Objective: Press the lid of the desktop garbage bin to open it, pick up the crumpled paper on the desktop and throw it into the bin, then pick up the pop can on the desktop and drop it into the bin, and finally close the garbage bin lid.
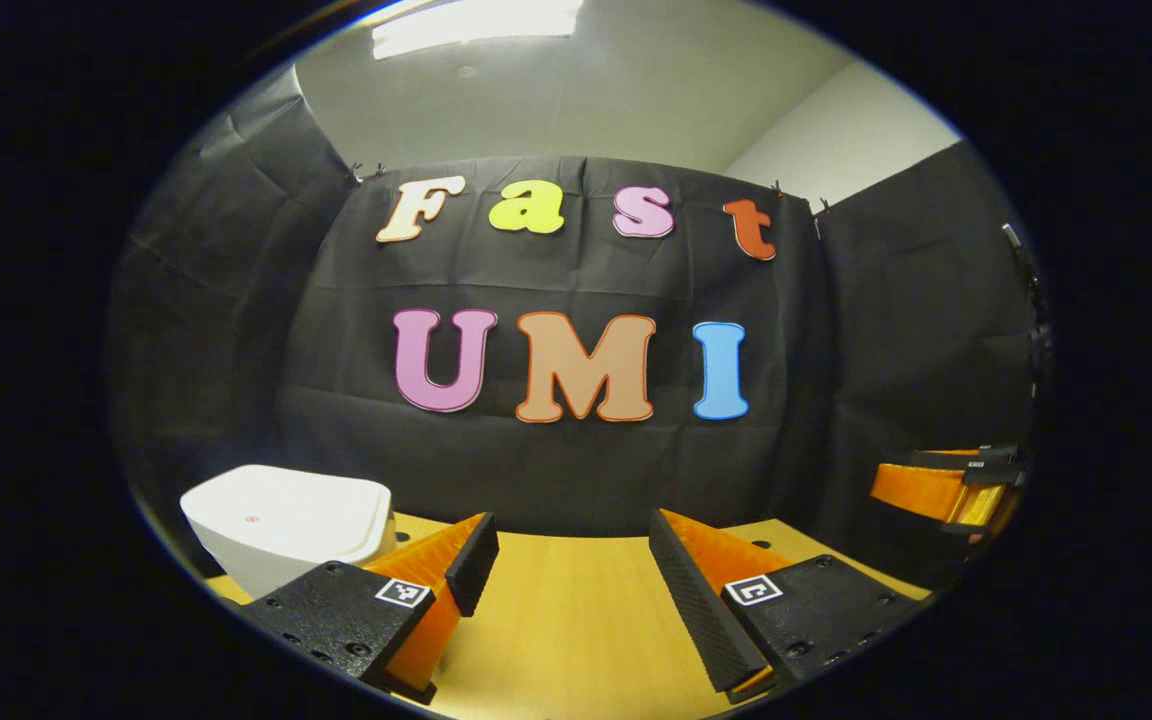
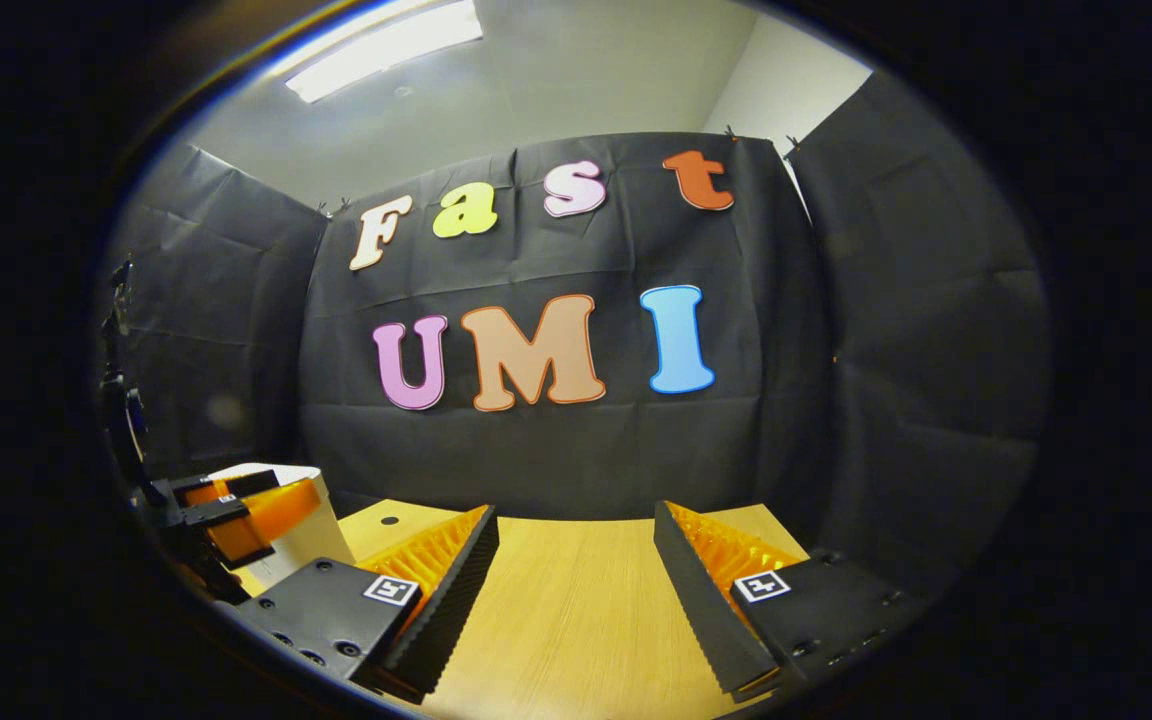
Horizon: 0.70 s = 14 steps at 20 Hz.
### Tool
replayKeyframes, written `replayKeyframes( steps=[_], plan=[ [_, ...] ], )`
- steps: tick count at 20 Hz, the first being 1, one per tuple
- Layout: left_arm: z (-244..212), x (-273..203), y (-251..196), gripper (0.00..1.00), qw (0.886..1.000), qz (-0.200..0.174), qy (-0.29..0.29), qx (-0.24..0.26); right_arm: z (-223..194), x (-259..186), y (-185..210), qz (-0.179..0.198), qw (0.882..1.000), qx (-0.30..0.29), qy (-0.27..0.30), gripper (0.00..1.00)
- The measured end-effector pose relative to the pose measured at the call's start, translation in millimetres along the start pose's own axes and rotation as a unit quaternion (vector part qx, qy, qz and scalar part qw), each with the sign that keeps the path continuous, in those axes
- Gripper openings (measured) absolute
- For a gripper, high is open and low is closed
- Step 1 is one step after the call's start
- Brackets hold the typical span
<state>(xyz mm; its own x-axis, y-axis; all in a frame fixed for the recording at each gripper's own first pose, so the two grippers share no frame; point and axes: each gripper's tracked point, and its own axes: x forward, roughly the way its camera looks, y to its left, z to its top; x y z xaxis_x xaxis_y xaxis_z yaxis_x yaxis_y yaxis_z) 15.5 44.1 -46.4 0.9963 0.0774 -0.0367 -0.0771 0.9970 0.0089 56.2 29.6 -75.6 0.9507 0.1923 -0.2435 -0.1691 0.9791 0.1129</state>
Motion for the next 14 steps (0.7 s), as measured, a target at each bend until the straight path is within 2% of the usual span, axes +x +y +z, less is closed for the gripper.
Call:
replayKeyframes(
  steps=[3,8,14],
  plan=[
    [-3.8,-2.0,-23.2,0.91,1.0,-0.026,0.005,-0.004,-3.2,-8.4,-8.4,-0.004,1.0,0.005,-0.001,0.96],
    [-3.7,-1.7,-33.8,0.92,0.999,-0.033,0.011,-0.019,4.0,-19.6,-20.6,-0.016,1.0,0.006,-0.016,0.96],
    [-0.4,-0.8,-36.4,0.92,0.999,-0.034,0.013,-0.01,1.6,-25.6,-31.9,-0.029,0.999,0.011,-0.017,0.96]
  ],
)
